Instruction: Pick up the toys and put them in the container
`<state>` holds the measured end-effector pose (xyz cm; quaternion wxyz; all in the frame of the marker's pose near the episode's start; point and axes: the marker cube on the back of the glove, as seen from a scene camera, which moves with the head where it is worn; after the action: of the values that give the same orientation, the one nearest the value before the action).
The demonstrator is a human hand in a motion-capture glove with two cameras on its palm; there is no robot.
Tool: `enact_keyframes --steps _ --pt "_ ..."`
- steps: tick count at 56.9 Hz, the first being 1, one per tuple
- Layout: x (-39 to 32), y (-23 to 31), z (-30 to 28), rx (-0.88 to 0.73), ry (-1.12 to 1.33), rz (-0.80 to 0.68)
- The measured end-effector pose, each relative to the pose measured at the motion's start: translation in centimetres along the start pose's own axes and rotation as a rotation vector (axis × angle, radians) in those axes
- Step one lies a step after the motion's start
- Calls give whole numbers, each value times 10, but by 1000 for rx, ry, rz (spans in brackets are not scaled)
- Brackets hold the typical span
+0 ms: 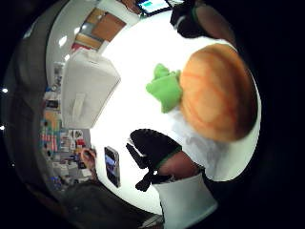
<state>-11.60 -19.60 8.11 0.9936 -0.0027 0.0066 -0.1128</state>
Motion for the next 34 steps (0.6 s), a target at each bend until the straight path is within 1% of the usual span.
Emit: enact_keyframes --steps 4,13,18,23,29,34 --pt "-9 -8 11 1 21 10" --pt "-19 -22 27 184 163 62" --pt "-19 -26 30 275 188 63" --pt "-15 -26 27 344 171 52" --pt "-9 -24 16 426 117 79" --pt "-20 -8 -1 505 14 90"
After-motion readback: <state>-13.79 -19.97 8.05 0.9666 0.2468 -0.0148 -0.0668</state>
